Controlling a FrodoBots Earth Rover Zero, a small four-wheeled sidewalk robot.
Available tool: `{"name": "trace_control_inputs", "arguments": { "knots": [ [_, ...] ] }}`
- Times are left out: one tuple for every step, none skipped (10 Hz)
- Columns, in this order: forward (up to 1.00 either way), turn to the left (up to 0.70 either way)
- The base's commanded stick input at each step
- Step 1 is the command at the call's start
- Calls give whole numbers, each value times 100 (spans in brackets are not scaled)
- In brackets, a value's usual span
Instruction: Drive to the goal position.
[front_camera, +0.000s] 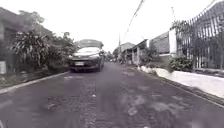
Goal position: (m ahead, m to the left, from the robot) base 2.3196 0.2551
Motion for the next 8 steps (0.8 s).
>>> {"name": "trace_control_inputs", "arguments": {
  "knots": [
    [100, -40],
    [100, -40],
    [100, -35],
    [100, -27],
    [100, -19],
    [100, -12],
    [100, -4],
    [100, 2]
  ]
}}
